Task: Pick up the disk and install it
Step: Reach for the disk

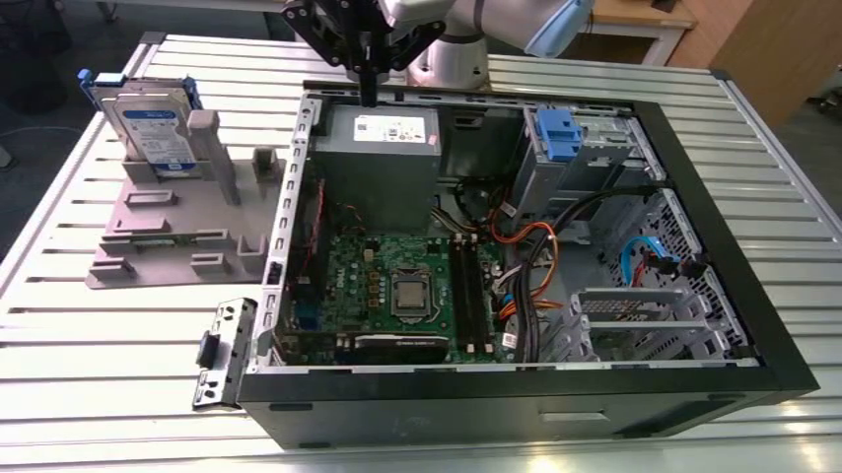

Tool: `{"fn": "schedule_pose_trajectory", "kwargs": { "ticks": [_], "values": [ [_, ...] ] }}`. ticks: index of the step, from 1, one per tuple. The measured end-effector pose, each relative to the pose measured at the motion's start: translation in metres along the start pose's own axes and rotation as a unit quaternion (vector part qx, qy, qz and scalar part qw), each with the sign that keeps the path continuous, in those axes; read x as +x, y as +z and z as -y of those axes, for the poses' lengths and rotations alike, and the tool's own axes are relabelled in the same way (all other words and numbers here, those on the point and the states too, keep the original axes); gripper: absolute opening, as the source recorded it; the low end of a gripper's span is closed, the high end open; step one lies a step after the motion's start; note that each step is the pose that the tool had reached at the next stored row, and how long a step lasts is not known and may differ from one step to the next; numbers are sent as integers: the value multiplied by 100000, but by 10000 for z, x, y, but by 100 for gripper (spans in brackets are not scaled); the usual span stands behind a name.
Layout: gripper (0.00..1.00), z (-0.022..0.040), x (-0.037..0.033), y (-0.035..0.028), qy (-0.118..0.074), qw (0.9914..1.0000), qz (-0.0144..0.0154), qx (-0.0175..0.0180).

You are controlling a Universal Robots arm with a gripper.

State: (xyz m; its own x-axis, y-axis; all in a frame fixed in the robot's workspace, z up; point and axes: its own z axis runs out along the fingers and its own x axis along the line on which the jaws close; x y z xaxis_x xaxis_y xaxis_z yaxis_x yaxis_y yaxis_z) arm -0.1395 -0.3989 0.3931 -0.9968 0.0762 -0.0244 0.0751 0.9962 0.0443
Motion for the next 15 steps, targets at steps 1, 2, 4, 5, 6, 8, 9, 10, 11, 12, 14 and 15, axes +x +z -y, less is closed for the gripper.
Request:
{"fn": "schedule_pose_trajectory", "kwargs": {
  "ticks": [1, 2, 4, 5, 6, 8, 9, 10, 11, 12, 14, 15],
  "values": [
    [10, 0, 1, 0, -1, 100000, 1, -4],
    [10, 0, 2, 0, -3, 100000, 1, -4],
    [10, 1, 6, 0, 4, 100000, 2, -3],
    [10, 1, 9, 0, 6, 100000, 1, -3],
    [10, 1, 11, 0, 2, 100000, 3, -5],
    [10, 1, 18, 0, 1, 100000, 3, -3],
    [10, 1, 19, 0, 2, 100000, 3, -3],
    [10, 2, 21, 0, 1, 100000, 2, -3],
    [10, 2, 23, 0, 2, 100000, 3, -4],
    [10, 2, 25, 0, 2, 100000, 3, -3],
    [10, 2, 30, 0, 2, 100000, 3, -4],
    [10, 2, 32, 0, 2, 100000, 3, -3]
  ]
}}
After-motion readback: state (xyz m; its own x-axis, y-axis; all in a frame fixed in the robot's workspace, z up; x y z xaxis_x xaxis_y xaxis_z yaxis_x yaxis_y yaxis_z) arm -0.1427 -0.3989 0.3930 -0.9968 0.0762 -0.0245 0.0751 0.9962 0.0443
